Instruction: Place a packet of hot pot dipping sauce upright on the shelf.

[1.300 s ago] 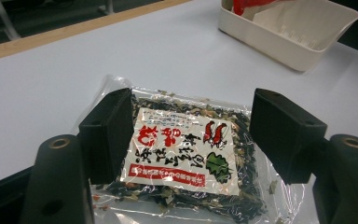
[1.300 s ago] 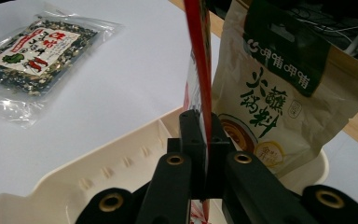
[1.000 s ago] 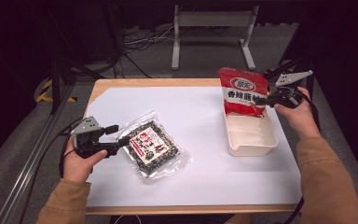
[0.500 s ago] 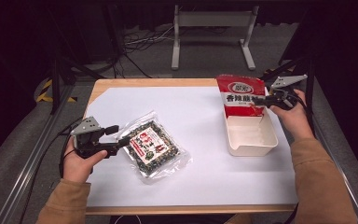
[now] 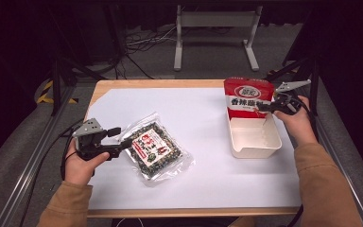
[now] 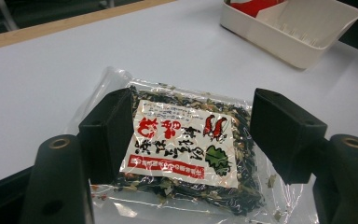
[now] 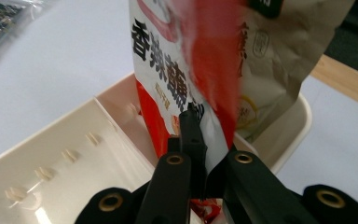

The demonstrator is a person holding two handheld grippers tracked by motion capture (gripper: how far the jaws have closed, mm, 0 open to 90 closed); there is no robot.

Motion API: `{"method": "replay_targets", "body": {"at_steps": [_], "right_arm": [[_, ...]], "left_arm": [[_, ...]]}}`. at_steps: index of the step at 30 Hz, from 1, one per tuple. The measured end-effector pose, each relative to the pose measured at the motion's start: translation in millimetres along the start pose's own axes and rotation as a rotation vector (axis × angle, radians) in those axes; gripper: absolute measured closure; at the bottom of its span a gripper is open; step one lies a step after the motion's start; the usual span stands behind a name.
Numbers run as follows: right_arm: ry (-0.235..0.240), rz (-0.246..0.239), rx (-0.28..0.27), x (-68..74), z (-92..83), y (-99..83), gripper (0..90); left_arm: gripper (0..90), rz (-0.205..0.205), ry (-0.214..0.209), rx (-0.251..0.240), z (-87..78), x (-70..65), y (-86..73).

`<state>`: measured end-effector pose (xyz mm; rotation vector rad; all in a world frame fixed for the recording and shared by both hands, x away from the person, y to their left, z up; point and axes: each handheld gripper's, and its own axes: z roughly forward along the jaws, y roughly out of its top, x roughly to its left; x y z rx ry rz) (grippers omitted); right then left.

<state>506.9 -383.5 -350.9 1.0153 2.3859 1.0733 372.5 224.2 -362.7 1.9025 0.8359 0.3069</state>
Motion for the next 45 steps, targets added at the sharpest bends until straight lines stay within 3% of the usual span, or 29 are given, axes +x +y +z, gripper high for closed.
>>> {"method": "replay_targets", "body": {"at_steps": [5,14,16,21,29,36,45], "right_arm": [[-0.037,-0.005,0.048,2.9,3.5,-1.7,89.7],[-0.06,0.023,0.045,5.0,3.5,-3.1,89.0],[-0.061,0.042,0.036,4.6,2.9,-4.1,87.5],[-0.081,0.059,0.017,4.4,-0.7,-5.9,75.8],[-0.111,0.076,-0.042,9.8,-22.5,-6.3,56.5],[-0.142,0.051,-0.056,24.9,-41.4,-8.6,51.2],[-0.162,0.046,-0.068,45.9,-60.0,-12.0,48.4]], "left_arm": [[31.3,-0.008,-0.002,0.001,0.2,0.1,-0.4],[30.8,-0.001,-0.001,0.006,1.7,2.0,-1.0],[29.9,-0.023,-0.001,0.008,2.3,1.1,-1.5],[27.0,-0.016,0.013,0.007,4.8,2.9,-1.9],[25.7,-0.004,0.011,0.017,9.3,4.5,-0.3],[27.5,0.013,0.012,0.054,13.8,8.5,1.3],[28.1,0.021,0.005,0.061,16.6,10.9,1.9]]}}
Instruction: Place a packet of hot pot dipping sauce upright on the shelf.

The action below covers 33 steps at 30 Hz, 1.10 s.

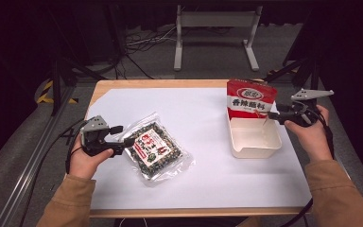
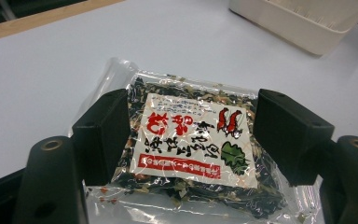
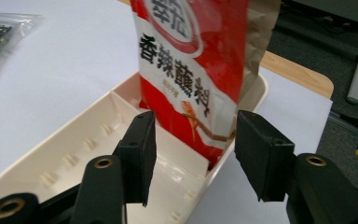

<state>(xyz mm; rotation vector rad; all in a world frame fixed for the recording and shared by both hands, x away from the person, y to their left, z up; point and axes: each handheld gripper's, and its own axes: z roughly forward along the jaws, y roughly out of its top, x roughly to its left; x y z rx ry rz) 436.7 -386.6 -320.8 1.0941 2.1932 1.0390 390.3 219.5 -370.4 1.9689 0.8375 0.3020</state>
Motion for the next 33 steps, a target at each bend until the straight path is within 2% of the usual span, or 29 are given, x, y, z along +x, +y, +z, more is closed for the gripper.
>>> {"method": "replay_targets", "body": {"at_steps": [3,6,10,12,14,17,19,20,22,27,30,32,33], "right_arm": [[0.015,-0.007,-0.007,9.8,-6.9,-0.6,47.9],[0.038,-0.009,-0.017,18.8,-11.6,-1.9,47.5],[0.072,-0.01,-0.037,31.4,-17.8,-5.0,46.9],[0.087,-0.01,-0.049,37.6,-20.9,-7.1,46.7],[0.106,-0.012,-0.057,44.6,-23.4,-9.5,46.2],[0.128,-0.016,-0.069,53.3,-25.8,-13.1,45.9],[0.137,-0.021,-0.074,58.7,-27.2,-15.3,45.9],[0.141,-0.023,-0.078,60.7,-27.8,-16.1,45.8],[0.149,-0.029,-0.09,68.1,-29.8,-19.1,45.7],[0.191,-0.039,-0.109,82.4,-31.5,-26.1,45.6],[0.207,-0.053,-0.106,88.4,-30.8,-26.7,45.4],[0.218,-0.057,-0.108,93.0,-30.4,-27.1,45.4],[0.223,-0.065,-0.106,95.8,-29.7,-27.5,45.4]], "left_arm": [[27.9,0.008,0.004,0.001,-0.1,1.9,-0.5],[27.5,-0.007,0.006,-0.002,-0.9,3.1,-1.4],[27.5,-0.005,0.014,-0.001,-2.6,6.9,-2.3],[27.7,-0.019,0.005,-0.008,-2.8,8.5,-3.2],[27.7,-0.016,-0.002,-0.013,-3.2,11.3,-3.8],[27.5,-0.021,0.012,-0.005,-4.1,13.0,-4.9],[28.7,-0.016,0.018,0.005,-5.0,14.0,-5.7],[28.8,0.004,0.011,0.002,-6.1,14.9,-6.6],[32.0,0.003,0.005,-0.003,-7.7,15.5,-7.5],[31.7,0.008,0.016,-0.007,-7.6,19.4,-9.4],[30.3,0.002,0.017,-0.024,-6.6,20.7,-10.0],[25.5,-0.032,-0.008,-0.033,-5.1,20.4,-10.2],[24.0,-0.035,-0.004,-0.036,-4.2,20.9,-10.2]]}}
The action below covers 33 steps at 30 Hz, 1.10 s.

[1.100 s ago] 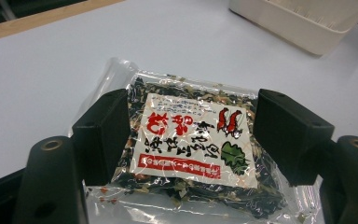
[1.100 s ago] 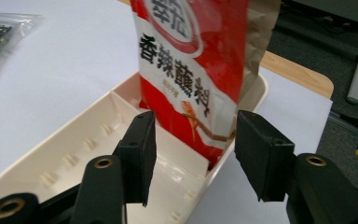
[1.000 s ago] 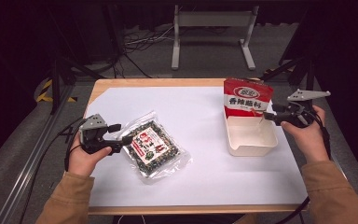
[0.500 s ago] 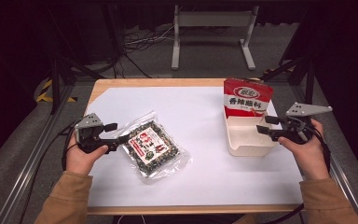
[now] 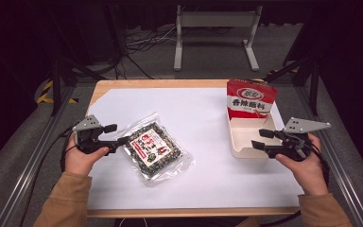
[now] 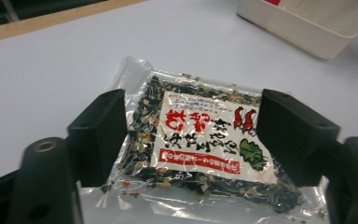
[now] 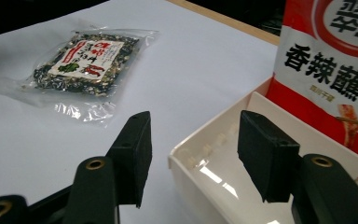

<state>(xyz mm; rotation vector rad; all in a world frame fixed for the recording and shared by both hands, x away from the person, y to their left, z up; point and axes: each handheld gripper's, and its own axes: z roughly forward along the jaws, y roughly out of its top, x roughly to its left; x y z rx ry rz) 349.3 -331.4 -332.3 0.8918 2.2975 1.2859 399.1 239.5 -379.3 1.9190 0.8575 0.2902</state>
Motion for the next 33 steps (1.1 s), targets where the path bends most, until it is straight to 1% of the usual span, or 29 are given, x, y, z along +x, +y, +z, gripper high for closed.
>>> {"method": "replay_targets", "body": {"at_steps": [2,5,6,7,11,12,13,16,17,20,23,24,26,27,32,33], "right_arm": [[0.016,-0.008,0.006,5.1,2.7,-0.5,45.3],[0.037,-0.026,0.012,12.6,7.3,-0.6,45.2],[0.043,-0.029,0.013,14.2,8.3,-0.6,45.1],[0.053,-0.033,0.015,17.0,10.0,-0.7,45.1],[0.093,-0.057,0.022,25.9,16.5,-0.9,45.0],[0.093,-0.057,0.022,25.9,16.5,-0.9,45.0],[0.11,-0.062,0.026,28.0,18.7,-1.1,45.0],[0.135,-0.073,0.036,31.9,25.2,-2.8,45.0],[0.141,-0.068,0.038,32.7,26.7,-3.3,45.0],[0.152,-0.072,0.048,34.8,33.9,-5.7,45.0],[0.162,-0.077,0.06,37.5,39.3,-7.2,45.0],[0.164,-0.079,0.062,38.2,40.4,-7.4,45.0],[0.167,-0.081,0.068,40.1,43.6,-8.1,44.9],[0.168,-0.083,0.069,40.6,44.5,-8.3,44.8],[0.168,-0.095,0.076,43.4,48.6,-9.3,44.6],[0.169,-0.095,0.076,43.9,49.3,-9.4,44.6]], "left_arm": [[23.4,0.003,0.007,0.006,1.3,1.2,-0.5],[23.3,0.001,0.029,0.016,2.5,2.6,-1.5],[23.3,-0.004,0.029,0.016,2.2,3.5,-1.8],[23.2,0.002,0.033,0.014,1.9,5.3,-1.7],[22.1,-0.012,0.04,0.016,1.3,9.0,-2.4],[22.7,-0.012,0.04,0.016,1.3,9.0,-2.4],[22.7,-0.013,0.047,0.018,1.4,9.5,-2.5],[24.4,-0.018,0.069,0.03,2.4,10.8,-2.9],[25.2,-0.026,0.077,0.035,2.5,11.1,-3.2],[25.9,-0.027,0.112,0.046,3.0,14.2,-3.8],[24.6,-0.049,0.124,0.038,4.0,18.4,-5.0],[24.1,-0.062,0.125,0.031,4.4,19.9,-5.7],[23.2,-0.076,0.119,0.016,5.6,23.0,-7.1],[23.1,-0.076,0.125,0.012,6.3,24.9,-7.8],[23.7,-0.11,0.146,0.017,11.6,33.4,-11.5],[23.8,-0.127,0.152,0.016,13.2,34.9,-12.3]]}}
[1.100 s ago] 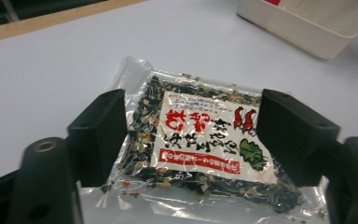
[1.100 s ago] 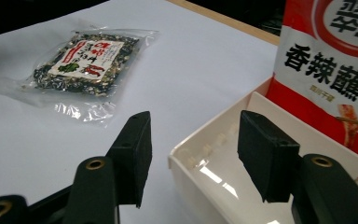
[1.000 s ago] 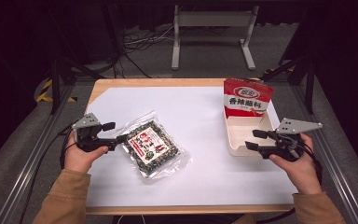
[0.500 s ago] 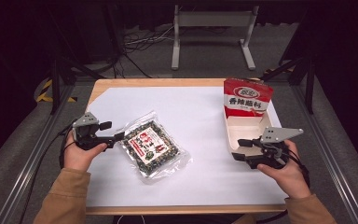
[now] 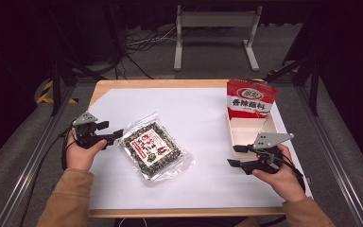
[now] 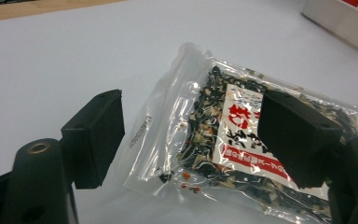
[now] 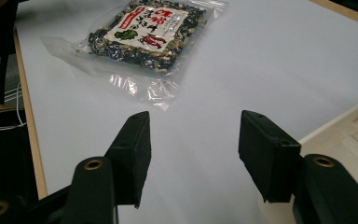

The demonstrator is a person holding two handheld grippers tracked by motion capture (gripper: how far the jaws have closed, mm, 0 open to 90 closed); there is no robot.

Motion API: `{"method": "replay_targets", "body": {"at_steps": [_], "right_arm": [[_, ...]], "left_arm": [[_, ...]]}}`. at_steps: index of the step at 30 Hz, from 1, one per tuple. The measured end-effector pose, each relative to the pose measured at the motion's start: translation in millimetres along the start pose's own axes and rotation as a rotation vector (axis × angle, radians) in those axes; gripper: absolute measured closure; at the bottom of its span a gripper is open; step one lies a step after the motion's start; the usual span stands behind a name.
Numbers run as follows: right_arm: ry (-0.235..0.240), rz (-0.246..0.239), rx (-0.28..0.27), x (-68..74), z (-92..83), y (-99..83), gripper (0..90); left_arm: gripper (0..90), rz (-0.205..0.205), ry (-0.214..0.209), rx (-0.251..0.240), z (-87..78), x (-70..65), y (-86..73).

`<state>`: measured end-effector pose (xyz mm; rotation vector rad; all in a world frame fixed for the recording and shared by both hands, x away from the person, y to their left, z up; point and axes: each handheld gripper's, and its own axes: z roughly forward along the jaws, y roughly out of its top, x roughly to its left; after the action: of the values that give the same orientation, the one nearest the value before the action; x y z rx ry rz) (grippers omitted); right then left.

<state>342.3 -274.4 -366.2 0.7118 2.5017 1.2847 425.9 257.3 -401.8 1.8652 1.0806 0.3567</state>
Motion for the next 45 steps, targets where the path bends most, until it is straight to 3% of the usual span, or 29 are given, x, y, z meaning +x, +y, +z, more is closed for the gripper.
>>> {"method": "replay_targets", "body": {"at_steps": [10,19,21,25,34,45], "right_arm": [[0.005,-0.01,0.017,2.7,7.4,-0.5,43.8],[0.016,-0.013,0.02,3.9,10.7,-1.2,43.2],[0.018,-0.013,0.021,4.1,11.5,-1.4,43.1],[0.02,-0.013,0.023,4.2,12.6,-1.8,43.1],[0.021,-0.022,0.032,5.5,15.0,-2.1,42.9],[0.025,-0.022,0.032,6.4,15.5,-2.1,42.5]], "left_arm": [[24.0,-0.065,0.044,0.031,24.1,20.0,-8.9],[33.4,-0.108,0.006,0.044,30.8,32.5,-16.9],[41.6,-0.115,0.009,0.055,32.0,36.7,-19.7],[46.5,-0.123,0.006,0.083,34.4,41.8,-23.0],[59.1,-0.165,-0.03,0.096,38.1,46.5,-26.8],[69.4,-0.17,-0.057,0.129,45.9,47.3,-30.0]]}}
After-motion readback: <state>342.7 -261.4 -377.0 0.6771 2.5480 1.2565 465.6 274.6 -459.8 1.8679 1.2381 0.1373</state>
